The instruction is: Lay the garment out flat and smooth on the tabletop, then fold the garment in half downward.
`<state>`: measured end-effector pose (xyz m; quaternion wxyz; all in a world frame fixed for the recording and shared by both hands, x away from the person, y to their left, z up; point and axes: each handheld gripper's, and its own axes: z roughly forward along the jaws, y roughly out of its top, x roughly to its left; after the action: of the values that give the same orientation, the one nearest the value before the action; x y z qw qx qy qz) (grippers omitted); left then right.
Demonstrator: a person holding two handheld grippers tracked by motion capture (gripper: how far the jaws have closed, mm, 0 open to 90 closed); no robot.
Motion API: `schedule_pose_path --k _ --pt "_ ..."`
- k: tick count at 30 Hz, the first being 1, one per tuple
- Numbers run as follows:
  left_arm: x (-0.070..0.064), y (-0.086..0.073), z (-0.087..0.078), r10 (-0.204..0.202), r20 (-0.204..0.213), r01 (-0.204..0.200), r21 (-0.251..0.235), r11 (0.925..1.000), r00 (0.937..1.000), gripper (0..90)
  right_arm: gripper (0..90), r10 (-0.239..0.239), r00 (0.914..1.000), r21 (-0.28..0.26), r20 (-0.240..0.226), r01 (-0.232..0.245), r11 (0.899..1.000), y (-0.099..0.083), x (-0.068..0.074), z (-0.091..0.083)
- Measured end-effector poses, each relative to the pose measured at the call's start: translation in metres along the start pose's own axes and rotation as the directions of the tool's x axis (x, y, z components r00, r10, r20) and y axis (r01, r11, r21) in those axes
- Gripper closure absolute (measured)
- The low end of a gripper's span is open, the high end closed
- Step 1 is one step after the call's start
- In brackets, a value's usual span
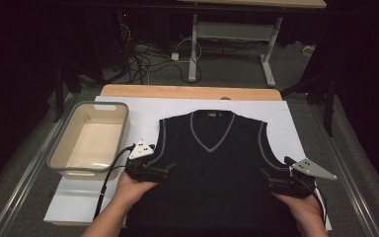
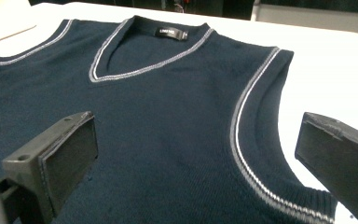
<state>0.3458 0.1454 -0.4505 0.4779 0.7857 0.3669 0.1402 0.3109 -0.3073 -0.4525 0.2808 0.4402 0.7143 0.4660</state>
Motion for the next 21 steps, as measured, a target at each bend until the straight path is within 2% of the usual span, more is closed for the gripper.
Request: schedule_pose_path --k 7,12,21 --pt "0.002 0.008 0.007 0.006 -0.005 -0.006 0.013 0.9999 1.0000 0.0 0.2 0.001 1.0000 -0.014 0.006 -0.001 1.000 0.009 -0.001 0.005" --pt "0.004 0.017 0.013 0.014 -0.024 -0.014 0.017 0.9998 0.9996 0.0 0.2 -0.012 0.9998 -0.017 0.013 0.013 1.000 0.016 -0.003 0.012" --pt "0.015 0.033 0.029 0.004 -0.040 -0.003 0.035 0.9994 0.9992 0.0 0.2 0.003 0.9997 -0.010 0.026 -0.003 1.000 0.028 -0.015 0.027"
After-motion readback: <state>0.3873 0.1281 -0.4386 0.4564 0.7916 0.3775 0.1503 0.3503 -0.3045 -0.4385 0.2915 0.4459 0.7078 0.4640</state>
